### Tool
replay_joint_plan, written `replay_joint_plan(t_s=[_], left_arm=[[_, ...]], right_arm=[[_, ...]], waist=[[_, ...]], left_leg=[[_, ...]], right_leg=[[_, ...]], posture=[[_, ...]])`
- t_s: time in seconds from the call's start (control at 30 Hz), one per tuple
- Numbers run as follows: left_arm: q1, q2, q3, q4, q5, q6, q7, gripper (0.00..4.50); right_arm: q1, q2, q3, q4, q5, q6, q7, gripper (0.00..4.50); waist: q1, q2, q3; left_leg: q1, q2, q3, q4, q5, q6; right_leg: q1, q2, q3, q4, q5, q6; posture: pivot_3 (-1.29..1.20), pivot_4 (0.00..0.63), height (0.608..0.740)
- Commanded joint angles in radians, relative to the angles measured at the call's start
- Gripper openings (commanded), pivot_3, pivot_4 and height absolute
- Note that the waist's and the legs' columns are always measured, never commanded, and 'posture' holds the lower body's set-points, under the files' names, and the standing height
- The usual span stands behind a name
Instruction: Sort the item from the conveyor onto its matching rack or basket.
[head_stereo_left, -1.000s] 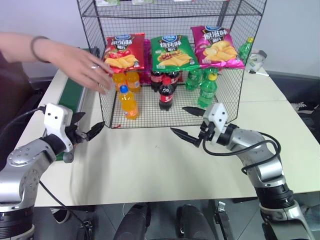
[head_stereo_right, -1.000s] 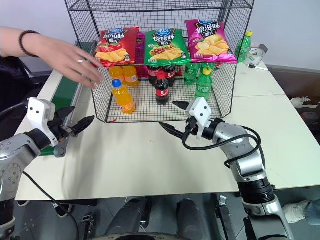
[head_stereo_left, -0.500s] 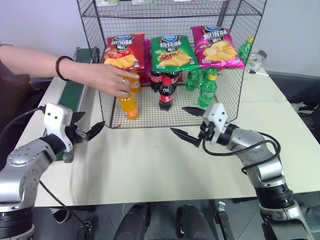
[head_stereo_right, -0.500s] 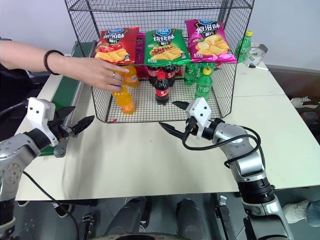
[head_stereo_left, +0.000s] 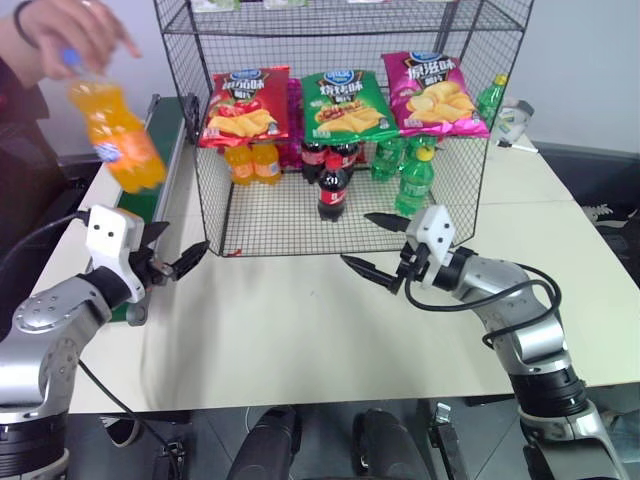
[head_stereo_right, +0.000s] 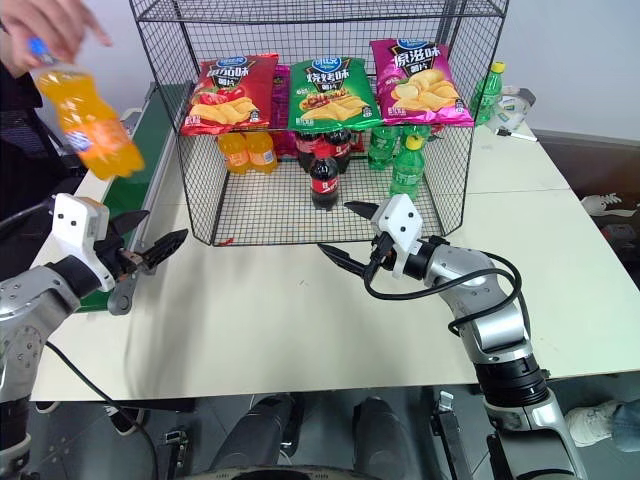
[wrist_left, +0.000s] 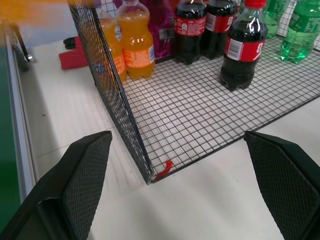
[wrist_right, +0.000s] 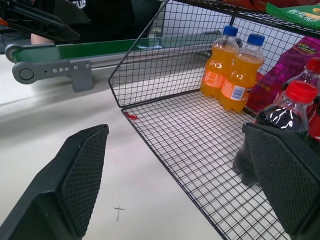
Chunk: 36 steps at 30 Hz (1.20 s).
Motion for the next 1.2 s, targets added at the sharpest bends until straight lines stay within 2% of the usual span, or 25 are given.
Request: replay_joint_plan(t_s=[0.03,0.33,0.57,0.83,1.2], left_arm=[[0.027,-0.013,0.07,-0.021,-0.004,-0.012,0.032,4.43],[0.09,-0.084,0.163,0.02,0.033,-0.076,0.129,4.43],[0.052,-0.13,0.227,0.089,0.062,-0.149,0.231,4.43],[-0.028,-0.179,0.21,0.197,0.156,-0.226,0.374,4.43],[-0.069,-0.23,0.169,0.268,0.183,-0.307,0.391,4.43]], right_arm=[[-0.001,0.004,-0.01,-0.039,0.013,-0.003,-0.004,4.5],[-0.004,0.009,0.0,-0.036,0.017,0.003,0.004,4.5],[-0.012,0.017,0.004,-0.031,0.016,0.004,0.008,4.5],[-0.025,0.026,0.005,-0.02,0.007,-0.005,0.004,4.5],[-0.034,0.045,0.007,-0.018,-0.005,-0.015,-0.011,4.5]], waist=[[0.0,0.0,0.0],[0.0,0.0,0.0],[0.001,0.0,0.0],[0.002,0.0,0.0],[0.001,0.0,0.0]], left_leg=[[0.0,0.0,0.0,0.0,0.0,0.0],[0.0,0.0,0.0,-0.001,0.0,0.0],[0.0,0.0,0.0,-0.001,0.0,0.0],[0.0,0.0,0.0,-0.001,0.0,0.0],[0.0,0.0,0.0,0.0,0.0,0.0]], right_leg=[[0.0,0.0,0.0,0.0,0.0,0.0],[0.0,0.0,0.0,-0.001,0.0,0.0],[-0.002,0.0,0.0,-0.001,0.0,0.0],[-0.002,0.0,0.0,-0.001,0.002,0.003],[-0.001,0.0,-0.001,-0.001,0.002,0.003]], posture=[[0.0,0.15,0.74],[0.0,0.15,0.74],[0.0,0.15,0.74],[0.0,0.15,0.74],[0.0,0.15,0.74]])
